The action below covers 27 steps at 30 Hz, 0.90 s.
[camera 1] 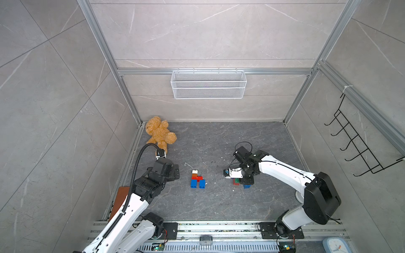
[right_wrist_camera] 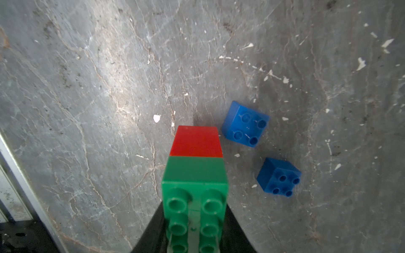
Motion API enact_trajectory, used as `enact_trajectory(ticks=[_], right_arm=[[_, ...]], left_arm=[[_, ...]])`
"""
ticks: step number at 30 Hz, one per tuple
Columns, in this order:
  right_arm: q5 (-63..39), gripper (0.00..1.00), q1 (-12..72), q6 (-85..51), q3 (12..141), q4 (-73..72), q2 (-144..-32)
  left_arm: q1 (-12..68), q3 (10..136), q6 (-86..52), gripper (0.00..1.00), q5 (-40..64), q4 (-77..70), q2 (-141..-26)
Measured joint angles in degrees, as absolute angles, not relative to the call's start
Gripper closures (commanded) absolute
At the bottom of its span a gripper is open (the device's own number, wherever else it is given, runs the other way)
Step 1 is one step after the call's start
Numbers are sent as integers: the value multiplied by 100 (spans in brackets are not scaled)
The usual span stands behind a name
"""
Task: Assemble the letter h with lego
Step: Assemble the lego brick with the lego brick.
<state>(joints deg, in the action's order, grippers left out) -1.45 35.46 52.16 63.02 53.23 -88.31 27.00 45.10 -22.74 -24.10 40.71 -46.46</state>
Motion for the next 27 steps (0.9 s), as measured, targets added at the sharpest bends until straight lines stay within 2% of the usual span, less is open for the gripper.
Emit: enact_trajectory(ticks=[27], right_arm=[[-148,100,3404,5282,5730,4801,-8825]], left_arm=[[2700,4510,-2274,0,-2495,4073,-4681]])
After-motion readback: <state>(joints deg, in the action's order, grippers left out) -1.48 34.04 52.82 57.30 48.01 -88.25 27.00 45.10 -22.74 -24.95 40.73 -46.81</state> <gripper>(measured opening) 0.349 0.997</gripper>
